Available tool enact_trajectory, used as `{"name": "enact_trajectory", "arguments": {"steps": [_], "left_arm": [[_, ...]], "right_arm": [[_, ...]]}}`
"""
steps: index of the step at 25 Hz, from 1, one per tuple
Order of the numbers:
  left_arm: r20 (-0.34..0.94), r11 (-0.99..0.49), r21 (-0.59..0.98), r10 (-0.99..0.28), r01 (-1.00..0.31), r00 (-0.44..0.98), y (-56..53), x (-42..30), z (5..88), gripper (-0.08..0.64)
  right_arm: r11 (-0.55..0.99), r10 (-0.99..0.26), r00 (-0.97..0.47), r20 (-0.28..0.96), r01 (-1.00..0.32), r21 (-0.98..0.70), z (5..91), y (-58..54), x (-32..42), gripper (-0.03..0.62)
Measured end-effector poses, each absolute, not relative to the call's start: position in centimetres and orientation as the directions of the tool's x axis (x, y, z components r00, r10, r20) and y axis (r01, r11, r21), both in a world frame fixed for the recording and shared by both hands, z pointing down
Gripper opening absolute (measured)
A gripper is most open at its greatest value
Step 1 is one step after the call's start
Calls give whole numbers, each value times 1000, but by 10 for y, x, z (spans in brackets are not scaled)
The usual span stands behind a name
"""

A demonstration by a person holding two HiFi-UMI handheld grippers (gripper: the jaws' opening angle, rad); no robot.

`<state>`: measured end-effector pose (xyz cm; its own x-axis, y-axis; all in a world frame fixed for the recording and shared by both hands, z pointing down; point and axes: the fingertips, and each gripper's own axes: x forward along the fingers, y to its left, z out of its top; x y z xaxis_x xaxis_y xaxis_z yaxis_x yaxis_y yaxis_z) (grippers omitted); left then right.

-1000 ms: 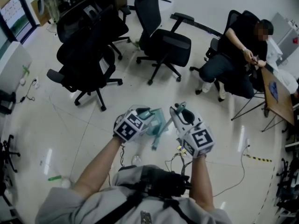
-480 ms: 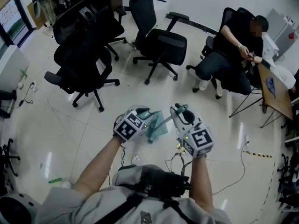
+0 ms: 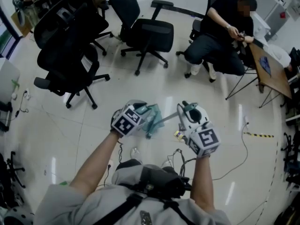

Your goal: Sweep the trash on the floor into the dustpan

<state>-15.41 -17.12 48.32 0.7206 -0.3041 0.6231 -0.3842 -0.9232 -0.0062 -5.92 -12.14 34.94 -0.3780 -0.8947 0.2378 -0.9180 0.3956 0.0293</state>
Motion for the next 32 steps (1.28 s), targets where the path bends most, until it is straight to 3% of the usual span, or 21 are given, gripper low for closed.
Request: {"name": "enact_trajectory", "arguments": {"steps": [8, 21, 32], "left_arm": [[718, -958, -48, -230, -283, 657, -151, -68, 525, 121], [787, -998, 7, 47, 68, 616, -126, 34, 588, 120], [834, -993, -15, 54, 121, 549, -77, 112, 622, 120]], "right_arm": [[199, -955, -200, 218, -980, -28, 365, -51, 78, 83], [-217, -890, 216, 400, -975, 43, 449, 23, 244, 84], [-128, -839, 168, 517, -985, 112, 570, 55, 290, 84]]}}
